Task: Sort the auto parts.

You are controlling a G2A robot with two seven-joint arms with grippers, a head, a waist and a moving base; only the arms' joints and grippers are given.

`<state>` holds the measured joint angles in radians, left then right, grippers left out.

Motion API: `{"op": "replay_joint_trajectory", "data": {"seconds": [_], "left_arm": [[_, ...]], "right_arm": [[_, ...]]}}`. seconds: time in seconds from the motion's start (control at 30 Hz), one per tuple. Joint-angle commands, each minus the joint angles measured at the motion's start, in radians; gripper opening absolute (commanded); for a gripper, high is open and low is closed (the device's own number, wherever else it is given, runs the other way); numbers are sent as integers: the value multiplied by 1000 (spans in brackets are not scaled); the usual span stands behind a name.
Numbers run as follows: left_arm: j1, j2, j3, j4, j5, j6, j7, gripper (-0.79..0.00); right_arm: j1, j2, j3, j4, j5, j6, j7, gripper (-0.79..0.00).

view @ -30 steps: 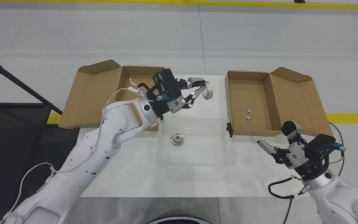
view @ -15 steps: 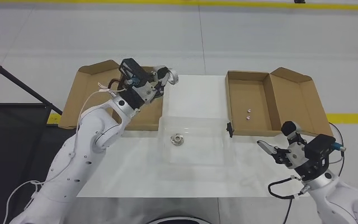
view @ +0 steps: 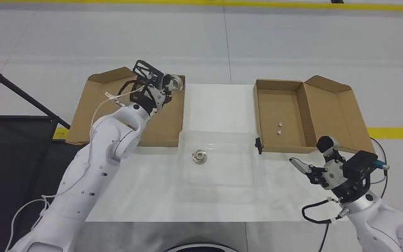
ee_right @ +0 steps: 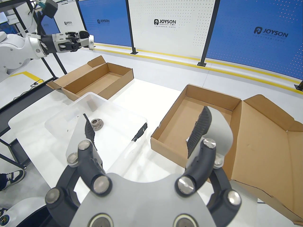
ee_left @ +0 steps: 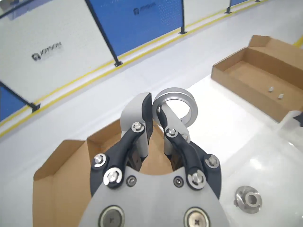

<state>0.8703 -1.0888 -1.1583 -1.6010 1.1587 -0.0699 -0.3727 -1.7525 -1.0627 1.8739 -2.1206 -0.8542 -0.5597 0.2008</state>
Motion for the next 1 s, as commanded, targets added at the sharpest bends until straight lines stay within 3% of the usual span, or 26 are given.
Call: {"op": "replay_joint_trajectory", "data": {"seconds": [0.0,0.2,0.37,0.63,0.8,0.83,0.97], "left_arm": [[-31,-3,-14,69,-31,21,-72,-785],[-153,-28,12,330,-156,10,-210,-785],[-274,-60,96,537,-210,-26,-355,-785],[-412,-122,213,782,-290,-90,-468,-785],[-469,-156,260,890,-311,-103,-467,-785],[-477,-162,268,907,-311,-103,-464,-754],[-503,-183,290,963,-319,-113,-447,-339]], "right_arm": [[0,0,0,0,0,0,0,0],[0,0,0,0,0,0,0,0],[0,0,0,0,0,0,0,0],[0,0,0,0,0,0,0,0],[0,0,0,0,0,0,0,0],[0,0,0,0,0,0,0,0],[0,0,0,0,0,0,0,0]]}}
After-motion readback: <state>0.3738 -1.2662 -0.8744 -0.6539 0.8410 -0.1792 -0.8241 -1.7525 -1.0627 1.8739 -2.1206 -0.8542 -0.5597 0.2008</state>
